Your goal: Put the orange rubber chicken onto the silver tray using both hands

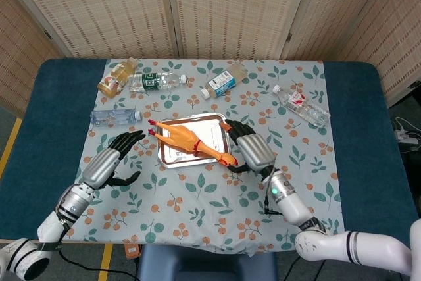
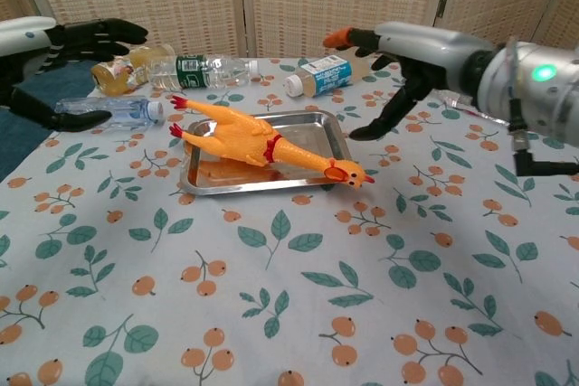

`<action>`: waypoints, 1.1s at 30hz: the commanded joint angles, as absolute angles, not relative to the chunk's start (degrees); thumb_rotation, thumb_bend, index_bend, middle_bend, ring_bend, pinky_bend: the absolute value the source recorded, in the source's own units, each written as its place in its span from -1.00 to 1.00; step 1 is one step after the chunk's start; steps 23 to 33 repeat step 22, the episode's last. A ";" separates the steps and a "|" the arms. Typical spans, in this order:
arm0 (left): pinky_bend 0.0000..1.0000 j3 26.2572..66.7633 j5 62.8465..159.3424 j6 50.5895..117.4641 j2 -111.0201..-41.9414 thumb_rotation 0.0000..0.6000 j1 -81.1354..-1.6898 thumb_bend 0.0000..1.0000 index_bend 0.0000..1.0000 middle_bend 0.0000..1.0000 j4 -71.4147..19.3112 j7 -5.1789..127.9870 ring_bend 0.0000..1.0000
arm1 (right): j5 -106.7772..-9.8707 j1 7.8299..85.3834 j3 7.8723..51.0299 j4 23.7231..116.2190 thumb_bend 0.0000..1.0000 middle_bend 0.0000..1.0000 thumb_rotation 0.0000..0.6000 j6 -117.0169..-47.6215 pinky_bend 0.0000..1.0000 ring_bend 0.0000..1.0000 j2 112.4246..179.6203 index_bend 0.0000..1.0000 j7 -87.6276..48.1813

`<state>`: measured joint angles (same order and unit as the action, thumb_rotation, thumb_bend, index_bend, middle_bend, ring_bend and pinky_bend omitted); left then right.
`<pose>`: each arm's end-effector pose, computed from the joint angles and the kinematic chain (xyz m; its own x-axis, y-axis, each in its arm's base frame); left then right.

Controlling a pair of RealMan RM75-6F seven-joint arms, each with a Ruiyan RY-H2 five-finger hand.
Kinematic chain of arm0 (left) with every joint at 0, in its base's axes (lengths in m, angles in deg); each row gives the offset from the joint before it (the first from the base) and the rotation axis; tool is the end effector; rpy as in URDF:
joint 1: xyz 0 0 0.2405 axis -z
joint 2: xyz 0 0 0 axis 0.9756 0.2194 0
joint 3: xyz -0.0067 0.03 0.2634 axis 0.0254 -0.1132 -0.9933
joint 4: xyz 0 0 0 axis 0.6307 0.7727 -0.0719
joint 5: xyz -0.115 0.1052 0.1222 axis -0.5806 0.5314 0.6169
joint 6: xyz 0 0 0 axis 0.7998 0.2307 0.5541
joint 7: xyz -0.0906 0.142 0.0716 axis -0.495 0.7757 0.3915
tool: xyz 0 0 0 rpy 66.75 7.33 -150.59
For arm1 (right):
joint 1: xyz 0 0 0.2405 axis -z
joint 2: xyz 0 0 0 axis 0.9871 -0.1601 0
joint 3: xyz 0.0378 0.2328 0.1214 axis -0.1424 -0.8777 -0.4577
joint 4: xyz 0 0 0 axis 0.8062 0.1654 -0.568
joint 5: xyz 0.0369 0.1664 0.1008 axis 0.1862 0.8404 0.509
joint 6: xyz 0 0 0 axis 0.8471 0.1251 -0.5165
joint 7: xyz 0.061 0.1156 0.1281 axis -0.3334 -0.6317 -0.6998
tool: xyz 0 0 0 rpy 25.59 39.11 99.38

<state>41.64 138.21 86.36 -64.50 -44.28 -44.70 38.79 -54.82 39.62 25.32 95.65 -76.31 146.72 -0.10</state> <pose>-0.1804 0.3361 0.0793 0.0771 0.3150 0.9459 0.9118 -0.4061 0.0609 -0.1044 -0.3633 0.0109 0.2236 -0.3051 0.9257 -0.9334 -0.3405 0.1132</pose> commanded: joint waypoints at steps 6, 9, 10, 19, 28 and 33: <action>-1.00 34.97 135.79 102.76 -65.37 1.00 -61.39 -0.19 -1.00 -1.00 -33.54 47.00 -1.00 | -78.26 64.27 44.10 98.40 -0.74 -1.00 1.00 -105.87 -0.83 -1.00 134.45 -1.00 2.51; -1.00 33.73 134.41 103.44 -64.88 1.00 -64.12 -0.19 -1.00 -1.00 -31.33 52.45 -1.00 | -77.63 67.98 45.27 94.95 -0.74 -1.00 1.00 -108.94 -0.96 -1.00 135.16 -1.00 4.34; -1.00 33.48 133.62 104.00 -64.78 1.00 -65.33 -0.20 -1.00 -1.00 -31.12 55.21 -1.00 | -78.09 69.49 45.36 93.18 -0.74 -1.00 1.00 -110.72 -0.98 -1.00 135.72 -1.00 3.44; -1.00 32.55 139.63 110.86 -61.61 1.00 -68.87 -0.20 -1.00 -1.00 -36.04 59.54 -1.00 | -81.66 74.51 45.12 89.55 -0.74 -1.00 1.00 -115.04 -1.00 -1.00 132.91 -1.00 -6.63; -1.00 33.35 140.21 111.39 -61.95 1.00 -69.05 -0.21 -1.00 -1.00 -35.81 59.06 -1.00 | -81.77 75.08 44.33 89.50 -0.74 -1.00 1.00 -114.97 -1.00 -1.00 132.44 -1.00 -7.43; -1.00 33.35 140.21 111.39 -61.95 1.00 -69.05 -0.21 -1.00 -1.00 -35.81 59.06 -1.00 | -81.77 75.08 44.33 89.50 -0.74 -1.00 1.00 -114.97 -1.00 -1.00 132.44 -1.00 -7.43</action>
